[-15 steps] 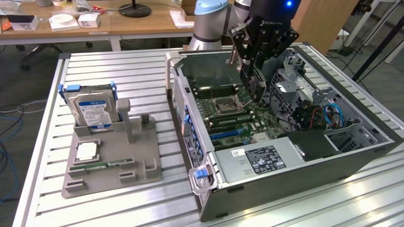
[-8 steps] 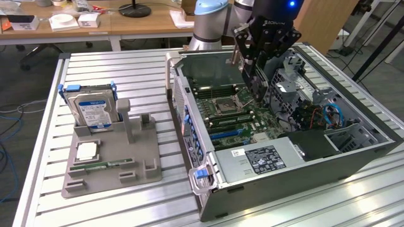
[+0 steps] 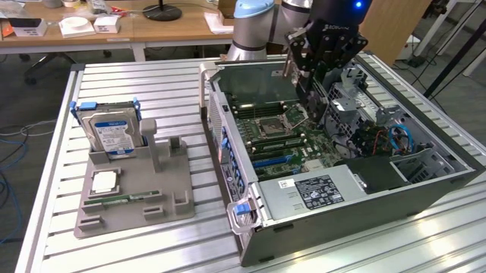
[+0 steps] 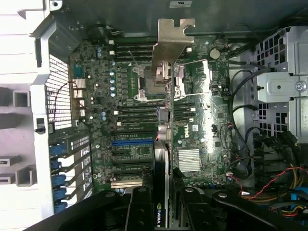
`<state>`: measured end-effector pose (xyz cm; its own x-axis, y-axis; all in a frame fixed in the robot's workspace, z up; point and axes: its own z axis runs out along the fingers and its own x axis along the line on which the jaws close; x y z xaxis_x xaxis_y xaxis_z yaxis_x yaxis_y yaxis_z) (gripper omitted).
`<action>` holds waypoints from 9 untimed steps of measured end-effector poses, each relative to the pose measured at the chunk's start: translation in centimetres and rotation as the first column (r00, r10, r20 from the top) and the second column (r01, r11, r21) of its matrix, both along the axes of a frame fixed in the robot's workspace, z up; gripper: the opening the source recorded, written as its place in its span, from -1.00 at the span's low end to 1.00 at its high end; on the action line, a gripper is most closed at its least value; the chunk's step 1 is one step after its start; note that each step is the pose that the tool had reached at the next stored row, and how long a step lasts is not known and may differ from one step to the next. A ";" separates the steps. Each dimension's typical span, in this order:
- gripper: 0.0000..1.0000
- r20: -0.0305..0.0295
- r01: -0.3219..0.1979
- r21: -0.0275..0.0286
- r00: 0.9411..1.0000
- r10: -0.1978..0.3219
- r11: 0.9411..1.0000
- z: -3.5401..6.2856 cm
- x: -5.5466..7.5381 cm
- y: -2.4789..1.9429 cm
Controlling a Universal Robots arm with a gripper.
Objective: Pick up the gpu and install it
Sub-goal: 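Pick up the gpu and move the gpu toward the slot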
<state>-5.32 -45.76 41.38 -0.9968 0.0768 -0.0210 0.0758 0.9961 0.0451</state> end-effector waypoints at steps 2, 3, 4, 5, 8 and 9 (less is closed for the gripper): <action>-0.47 0.000 0.000 0.000 1.000 0.000 1.000 0.00 0.3 0.00; -0.47 0.000 0.000 0.000 1.000 0.000 1.000 0.00 0.5 0.00; -0.47 0.000 0.000 0.000 1.000 0.000 1.000 0.00 0.6 0.00; -0.47 0.000 0.000 0.000 1.000 0.000 1.000 0.00 0.8 0.00; -0.47 0.000 0.000 0.000 1.000 0.000 1.000 0.00 1.2 0.00; -0.47 0.000 0.000 0.000 1.000 0.000 1.000 0.00 1.4 0.00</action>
